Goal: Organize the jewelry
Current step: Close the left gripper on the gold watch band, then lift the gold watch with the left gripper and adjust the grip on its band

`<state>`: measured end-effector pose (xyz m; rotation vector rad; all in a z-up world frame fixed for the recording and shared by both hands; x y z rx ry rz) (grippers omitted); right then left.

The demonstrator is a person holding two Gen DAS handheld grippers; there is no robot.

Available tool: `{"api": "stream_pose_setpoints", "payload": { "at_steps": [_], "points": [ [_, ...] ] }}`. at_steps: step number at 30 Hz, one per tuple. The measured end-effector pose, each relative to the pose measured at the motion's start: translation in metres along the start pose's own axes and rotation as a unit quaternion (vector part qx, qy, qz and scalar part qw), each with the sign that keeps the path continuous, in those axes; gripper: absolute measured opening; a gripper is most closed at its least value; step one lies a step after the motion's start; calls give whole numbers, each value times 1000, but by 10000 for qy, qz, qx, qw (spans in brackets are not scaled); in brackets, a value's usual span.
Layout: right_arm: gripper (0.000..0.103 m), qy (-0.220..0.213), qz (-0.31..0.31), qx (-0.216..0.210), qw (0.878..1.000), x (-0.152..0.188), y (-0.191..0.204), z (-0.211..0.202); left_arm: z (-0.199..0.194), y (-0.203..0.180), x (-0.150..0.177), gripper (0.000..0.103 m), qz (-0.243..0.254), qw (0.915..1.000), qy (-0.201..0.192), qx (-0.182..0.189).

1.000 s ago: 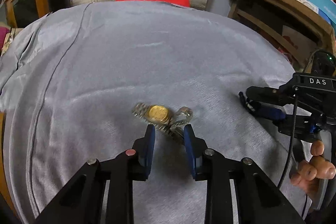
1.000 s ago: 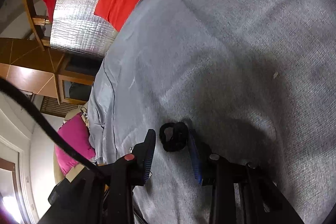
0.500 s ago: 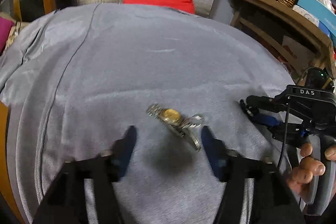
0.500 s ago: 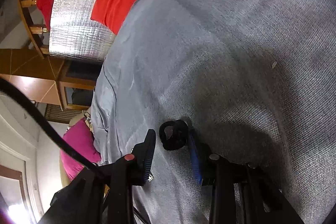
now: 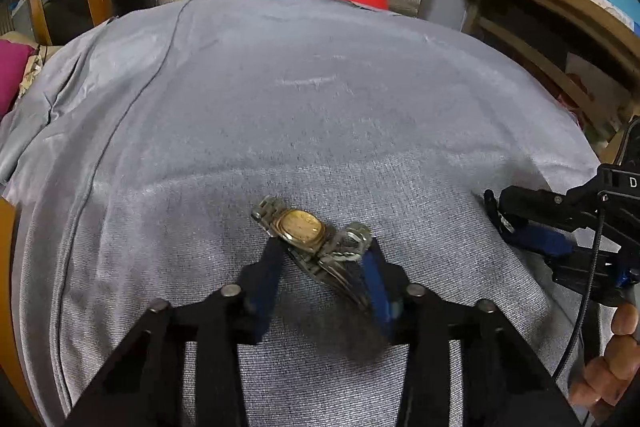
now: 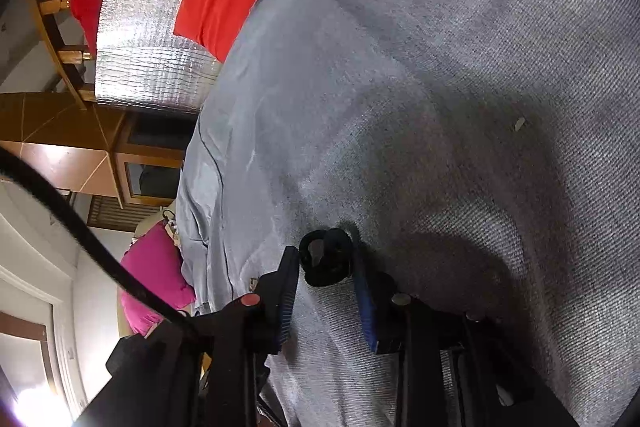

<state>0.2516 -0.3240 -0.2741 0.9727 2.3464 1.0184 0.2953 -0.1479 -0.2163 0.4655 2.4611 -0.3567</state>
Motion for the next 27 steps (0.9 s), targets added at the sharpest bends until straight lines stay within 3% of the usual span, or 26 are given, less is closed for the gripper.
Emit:
{"api": "stream_pose_setpoints", "payload": {
  "at_steps": [2, 8, 20, 22, 23, 24, 25, 27],
  "points": [
    [25, 1, -16, 43, 10000, 0, 0, 0, -1, 2, 0, 26, 6, 10000, 14, -45],
    [24, -67, -133, 141, 9998, 2, 4, -2, -11, 18, 6, 13, -217, 9997, 110, 87],
    [24, -84, -254, 203, 9994, 11, 18, 6, -35, 63, 15, 14, -413, 9988, 171, 199],
    [24, -86, -197, 204, 9996, 11, 17, 7, -38, 63, 14, 21, -404, 9989, 140, 187],
    [25, -80, -146, 183, 9997, 10, 16, 8, -41, 63, 13, 35, -414, 9988, 92, 231],
    [24, -80, -101, 170, 9998, 10, 15, 8, -44, 62, 12, 57, -443, 9986, 34, 294],
    [25, -84, -89, 176, 9998, 9, 16, 9, -46, 60, 10, 65, -453, 9984, -40, 332],
    [25, -91, -129, 200, 9997, 9, 16, 10, -49, 57, 8, 69, -363, 9987, -153, 335]
  ]
}}
Point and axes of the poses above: each gripper's, at about its wrist camera, not at the fingertips, and z roughly the way its jaws point, y to its left, x to its underside, the point moved 6 cm from there along z, roughly the way its jaws point, and after that the axes turned 8 degrees about x, right-handed, at the moved point
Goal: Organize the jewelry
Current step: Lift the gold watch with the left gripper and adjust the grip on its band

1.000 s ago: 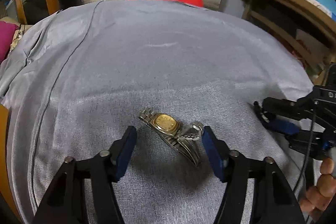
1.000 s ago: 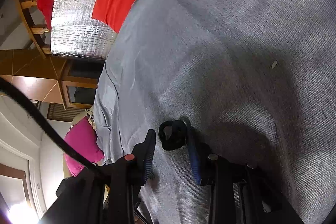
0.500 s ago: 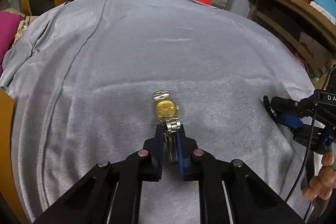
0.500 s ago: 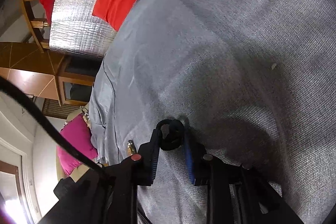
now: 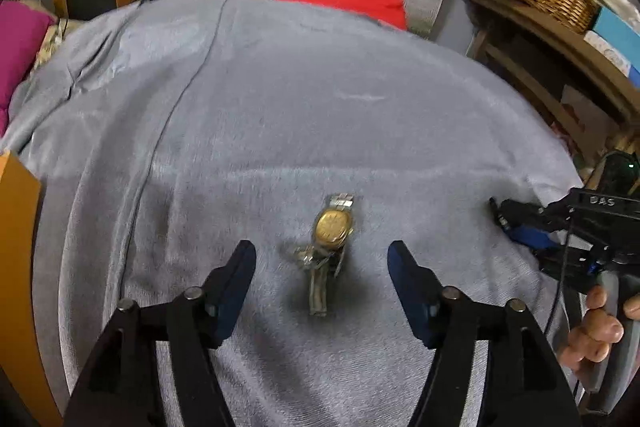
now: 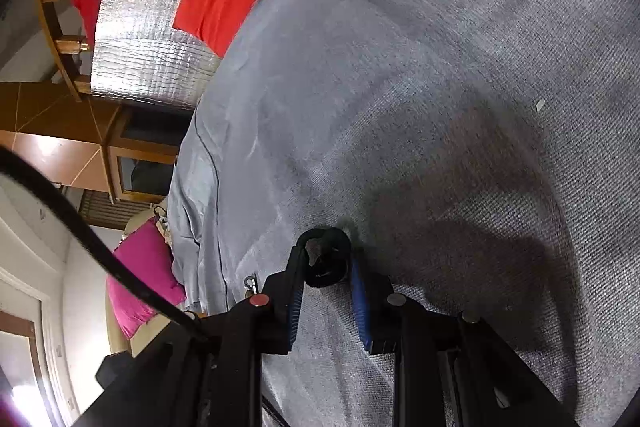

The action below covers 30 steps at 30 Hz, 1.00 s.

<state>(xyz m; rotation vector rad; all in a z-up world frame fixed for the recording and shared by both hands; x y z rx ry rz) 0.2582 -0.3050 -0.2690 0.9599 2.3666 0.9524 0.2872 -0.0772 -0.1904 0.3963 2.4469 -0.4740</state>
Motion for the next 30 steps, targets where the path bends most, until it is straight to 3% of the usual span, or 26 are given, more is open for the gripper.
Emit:
{"api": "stream_pose_setpoints", "payload": {
  "at_steps": [5, 7, 8, 9, 14, 30],
  "points": [
    [26, 12, -30, 4, 10000, -1, -1, -1, 18, -1, 3, 69, 254, 9989, 244, -302],
    [26, 19, -37, -3, 10000, -2, -1, 0, 24, 3, 5, 55, 171, 9987, 334, -344],
    [26, 20, -46, -1, 10000, -2, -2, -1, 27, 6, 5, 39, 139, 9985, 376, -376],
    [26, 19, -55, 3, 10000, -1, -2, -1, 29, 7, 5, 33, 134, 9984, 392, -375],
    [26, 22, -66, 18, 10000, 0, -2, -2, 29, -8, 6, 15, 477, 9971, 309, -508],
    [24, -152, -553, 340, 9978, 5, 9, -9, 27, -30, 9, 14, 862, 9925, 249, -830]
  ]
}}
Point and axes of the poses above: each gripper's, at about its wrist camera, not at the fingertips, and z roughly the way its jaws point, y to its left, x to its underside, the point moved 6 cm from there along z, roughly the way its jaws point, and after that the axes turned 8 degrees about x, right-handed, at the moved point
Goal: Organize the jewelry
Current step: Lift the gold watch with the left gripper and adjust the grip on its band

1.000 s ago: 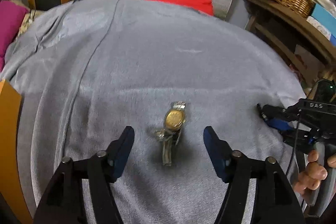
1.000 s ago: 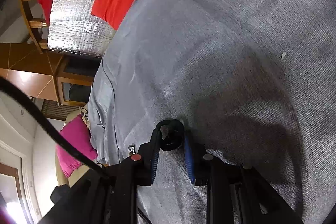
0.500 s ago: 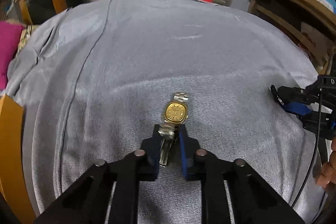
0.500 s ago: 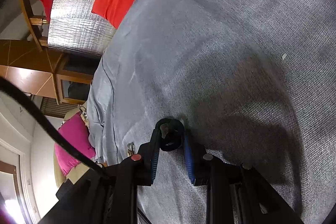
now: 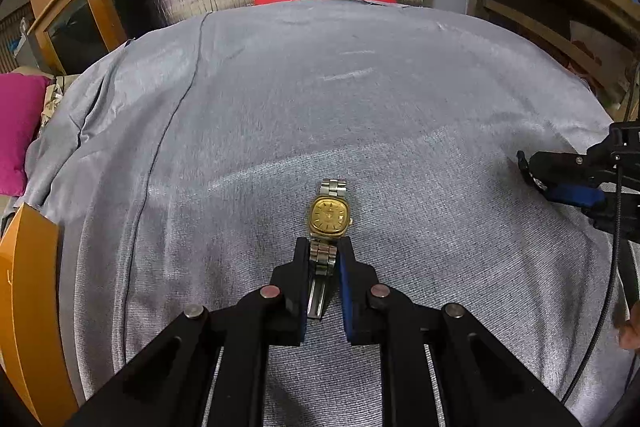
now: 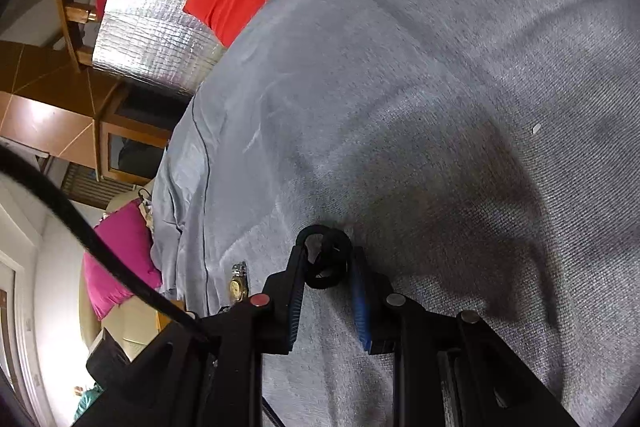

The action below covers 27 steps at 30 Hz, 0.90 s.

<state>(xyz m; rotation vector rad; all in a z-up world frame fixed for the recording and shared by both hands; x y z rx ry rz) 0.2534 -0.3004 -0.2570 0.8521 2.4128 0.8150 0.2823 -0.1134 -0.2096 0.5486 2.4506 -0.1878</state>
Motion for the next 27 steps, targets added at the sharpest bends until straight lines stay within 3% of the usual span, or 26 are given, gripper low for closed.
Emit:
{"api": "stream_pose_setpoints", "payload": {
  "at_steps": [17, 27],
  "points": [
    [24, 61, -88, 28, 9999, 7, -7, -12, 2, -1, 2, 14, 12, 9999, 2, -159],
    [27, 203, 172, 19, 9996, 5, -17, -7, 10, -2, 3, 16, -31, 9998, 79, -177]
  ]
}}
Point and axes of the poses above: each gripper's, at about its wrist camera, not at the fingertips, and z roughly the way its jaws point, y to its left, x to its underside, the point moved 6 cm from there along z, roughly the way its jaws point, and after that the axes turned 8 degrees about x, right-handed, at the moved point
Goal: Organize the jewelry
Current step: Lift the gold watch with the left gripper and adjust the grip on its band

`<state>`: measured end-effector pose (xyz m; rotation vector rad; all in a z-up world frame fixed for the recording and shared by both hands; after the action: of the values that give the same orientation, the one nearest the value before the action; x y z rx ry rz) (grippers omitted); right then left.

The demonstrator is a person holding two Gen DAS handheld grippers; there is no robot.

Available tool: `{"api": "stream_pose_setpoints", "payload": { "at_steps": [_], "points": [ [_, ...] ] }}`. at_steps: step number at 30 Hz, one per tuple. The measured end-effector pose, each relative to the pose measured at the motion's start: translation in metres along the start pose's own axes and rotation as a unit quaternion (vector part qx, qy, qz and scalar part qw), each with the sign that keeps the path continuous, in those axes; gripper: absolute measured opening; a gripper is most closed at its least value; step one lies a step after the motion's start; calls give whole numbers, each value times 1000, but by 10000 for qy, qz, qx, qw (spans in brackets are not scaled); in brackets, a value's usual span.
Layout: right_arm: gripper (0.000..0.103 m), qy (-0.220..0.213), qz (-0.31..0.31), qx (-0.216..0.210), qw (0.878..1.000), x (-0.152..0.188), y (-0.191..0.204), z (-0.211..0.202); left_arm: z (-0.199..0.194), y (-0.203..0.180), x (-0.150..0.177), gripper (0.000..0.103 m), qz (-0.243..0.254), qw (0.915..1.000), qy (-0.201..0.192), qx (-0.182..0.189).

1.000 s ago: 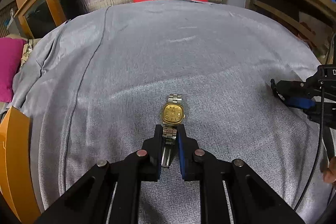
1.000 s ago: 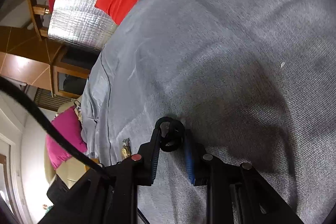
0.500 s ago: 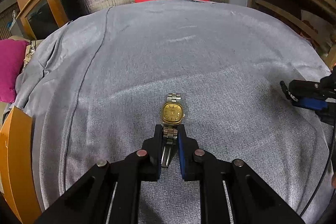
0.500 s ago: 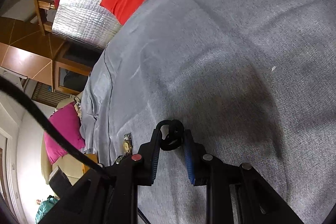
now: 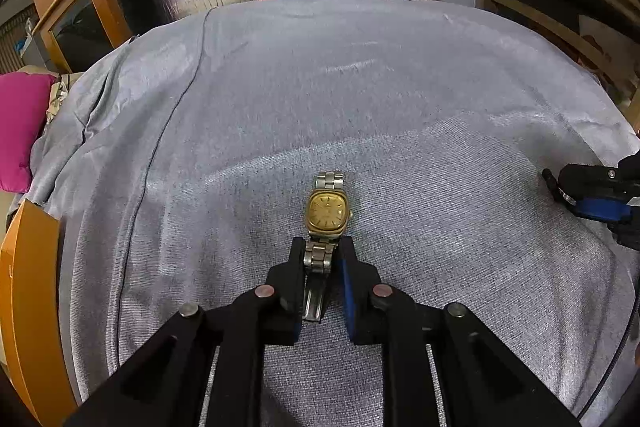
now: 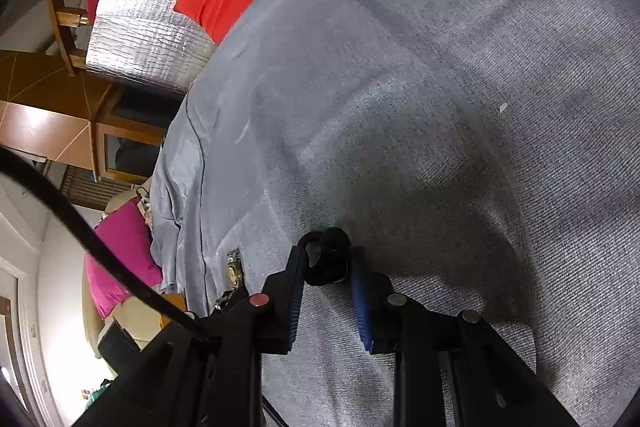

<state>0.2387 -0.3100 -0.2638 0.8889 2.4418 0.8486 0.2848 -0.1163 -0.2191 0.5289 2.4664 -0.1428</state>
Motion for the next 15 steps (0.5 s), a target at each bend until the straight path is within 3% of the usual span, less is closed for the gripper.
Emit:
{"api": "stream_pose_setpoints", "payload": {
  "at_steps": [7, 15],
  "points": [
    [28, -107, -263, 95, 9996, 2, 6, 0, 0, 0, 1, 16, 45, 10000, -33, 3],
    [23, -262, -529, 229, 9980, 4, 13, -6, -6, -5, -1, 15, 66, 9999, -147, 45]
  ]
}}
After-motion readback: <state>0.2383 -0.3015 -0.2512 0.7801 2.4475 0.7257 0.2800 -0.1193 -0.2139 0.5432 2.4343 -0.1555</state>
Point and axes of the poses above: each gripper's, at about its wrist camera, not at the fingertips, and z roughly the way its jaws point, y to its left, x to its underside, the point moved 6 cm from there along z, roughly the way its jaws point, and after that the axes turned 8 degrees about x, right-handed, at the moved point
